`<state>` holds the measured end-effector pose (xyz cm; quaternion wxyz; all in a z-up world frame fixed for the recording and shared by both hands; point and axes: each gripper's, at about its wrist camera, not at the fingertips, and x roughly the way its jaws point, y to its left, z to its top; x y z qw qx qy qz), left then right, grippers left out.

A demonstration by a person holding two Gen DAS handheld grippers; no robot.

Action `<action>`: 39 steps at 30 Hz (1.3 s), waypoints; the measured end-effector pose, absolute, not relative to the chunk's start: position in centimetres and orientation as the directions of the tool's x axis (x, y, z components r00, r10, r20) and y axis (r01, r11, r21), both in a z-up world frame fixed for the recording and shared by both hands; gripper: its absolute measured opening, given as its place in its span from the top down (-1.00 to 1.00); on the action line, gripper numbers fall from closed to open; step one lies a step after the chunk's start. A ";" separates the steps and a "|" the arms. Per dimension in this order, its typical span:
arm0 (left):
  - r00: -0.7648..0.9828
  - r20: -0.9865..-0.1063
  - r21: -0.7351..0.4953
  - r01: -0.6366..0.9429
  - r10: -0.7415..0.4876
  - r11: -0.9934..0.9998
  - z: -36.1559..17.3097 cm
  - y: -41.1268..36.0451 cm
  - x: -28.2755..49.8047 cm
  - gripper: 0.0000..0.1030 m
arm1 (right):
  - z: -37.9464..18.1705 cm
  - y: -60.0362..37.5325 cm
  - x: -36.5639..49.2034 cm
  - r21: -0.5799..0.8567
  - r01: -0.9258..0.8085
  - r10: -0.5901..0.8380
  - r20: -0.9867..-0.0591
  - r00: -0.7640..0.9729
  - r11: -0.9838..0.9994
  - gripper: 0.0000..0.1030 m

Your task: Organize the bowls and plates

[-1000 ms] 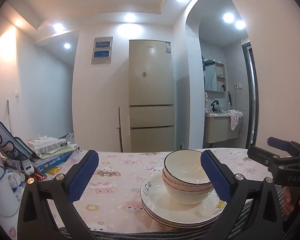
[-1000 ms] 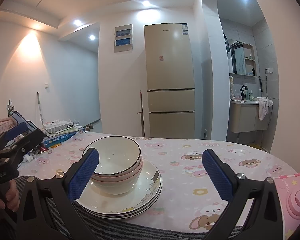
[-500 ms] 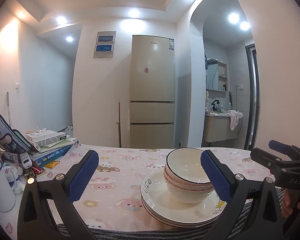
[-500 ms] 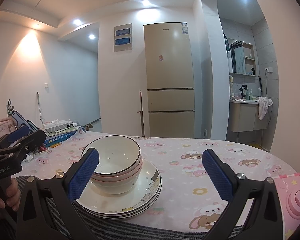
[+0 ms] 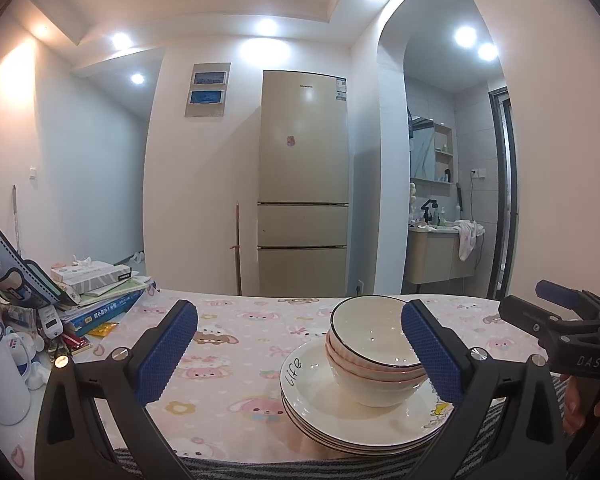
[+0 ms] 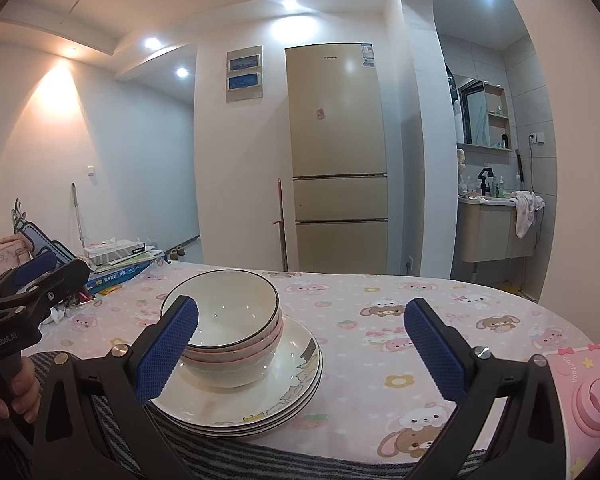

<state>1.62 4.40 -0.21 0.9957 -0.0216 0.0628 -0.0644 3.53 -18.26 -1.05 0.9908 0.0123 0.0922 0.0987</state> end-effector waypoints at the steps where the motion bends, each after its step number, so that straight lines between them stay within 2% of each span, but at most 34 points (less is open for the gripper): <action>1: 0.984 -0.121 -0.045 0.126 -0.131 0.991 -0.2 4.2 1.6 -1.00 | -1.1 -18.2 3.5 0.042 -0.194 0.198 -0.180 0.964 0.980 -1.00; 15: 0.987 -0.122 0.002 0.106 -0.105 0.994 -0.5 3.2 1.6 -1.00 | -1.0 -18.3 3.6 0.040 -0.191 0.195 -0.180 0.964 0.981 -1.00; 39: 0.987 -0.125 -0.004 0.102 -0.102 0.995 -0.6 3.4 1.5 -1.00 | -1.1 -18.3 3.3 0.037 -0.183 0.187 -0.178 0.966 0.982 -1.00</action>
